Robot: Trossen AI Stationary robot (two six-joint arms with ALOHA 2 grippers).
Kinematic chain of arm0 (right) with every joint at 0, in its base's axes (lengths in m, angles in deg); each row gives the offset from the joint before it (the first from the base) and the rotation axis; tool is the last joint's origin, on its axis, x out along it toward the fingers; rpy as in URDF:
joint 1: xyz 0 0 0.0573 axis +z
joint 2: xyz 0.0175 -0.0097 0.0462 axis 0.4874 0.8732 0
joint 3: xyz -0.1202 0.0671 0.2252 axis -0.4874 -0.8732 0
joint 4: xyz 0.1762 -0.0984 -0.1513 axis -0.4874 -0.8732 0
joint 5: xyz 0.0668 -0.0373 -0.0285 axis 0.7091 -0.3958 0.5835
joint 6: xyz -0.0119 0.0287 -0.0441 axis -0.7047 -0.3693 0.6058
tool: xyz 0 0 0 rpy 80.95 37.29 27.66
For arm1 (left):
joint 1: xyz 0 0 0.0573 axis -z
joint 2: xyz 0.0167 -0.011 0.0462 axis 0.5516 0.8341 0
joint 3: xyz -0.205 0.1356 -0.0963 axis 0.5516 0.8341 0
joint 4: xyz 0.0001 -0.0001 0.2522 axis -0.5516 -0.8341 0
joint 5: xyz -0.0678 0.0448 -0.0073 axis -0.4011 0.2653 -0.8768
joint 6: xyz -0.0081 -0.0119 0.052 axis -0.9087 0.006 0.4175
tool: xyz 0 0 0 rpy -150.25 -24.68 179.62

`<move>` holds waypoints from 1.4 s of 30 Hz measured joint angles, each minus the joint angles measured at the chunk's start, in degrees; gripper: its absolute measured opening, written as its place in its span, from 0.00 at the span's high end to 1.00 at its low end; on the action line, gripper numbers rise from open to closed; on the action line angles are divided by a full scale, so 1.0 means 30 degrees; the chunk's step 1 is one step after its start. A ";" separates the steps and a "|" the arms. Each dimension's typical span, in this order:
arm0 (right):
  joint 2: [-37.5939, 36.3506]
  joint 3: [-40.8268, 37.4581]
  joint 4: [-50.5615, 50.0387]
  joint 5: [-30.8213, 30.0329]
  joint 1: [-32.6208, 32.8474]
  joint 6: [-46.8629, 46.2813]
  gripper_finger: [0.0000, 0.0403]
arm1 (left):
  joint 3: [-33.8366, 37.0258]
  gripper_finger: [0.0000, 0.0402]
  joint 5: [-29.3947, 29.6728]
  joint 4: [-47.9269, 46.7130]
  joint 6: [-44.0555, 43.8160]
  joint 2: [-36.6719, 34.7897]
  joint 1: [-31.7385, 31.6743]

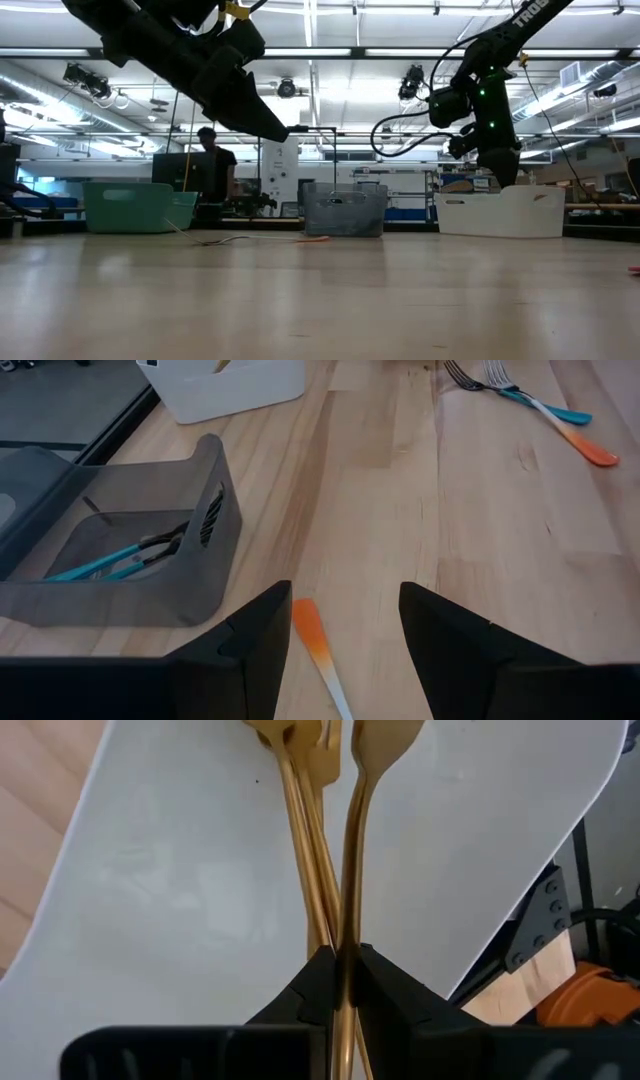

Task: Sort silverware by color (type)
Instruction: Put the gold fork into the white bin, then put the left orange fork into the green bin

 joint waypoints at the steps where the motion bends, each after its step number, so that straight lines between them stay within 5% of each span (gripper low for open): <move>1: 0.0000 0.0000 0.0029 0.0009 -0.0030 -0.0005 0.90 | 0.0000 0.51 -0.0002 0.0000 -0.0004 0.0000 0.0000; 18: -0.0007 0.0400 -0.0101 -0.0217 -0.0054 -0.0640 0.71 | 0.0000 0.51 -0.0007 -0.0024 -0.0005 0.0000 -0.0002; 42: -0.0066 0.3789 -0.1219 0.1762 0.4364 -0.5037 0.70 | 0.0000 0.51 -0.1404 -0.3309 -0.2890 0.0000 0.0015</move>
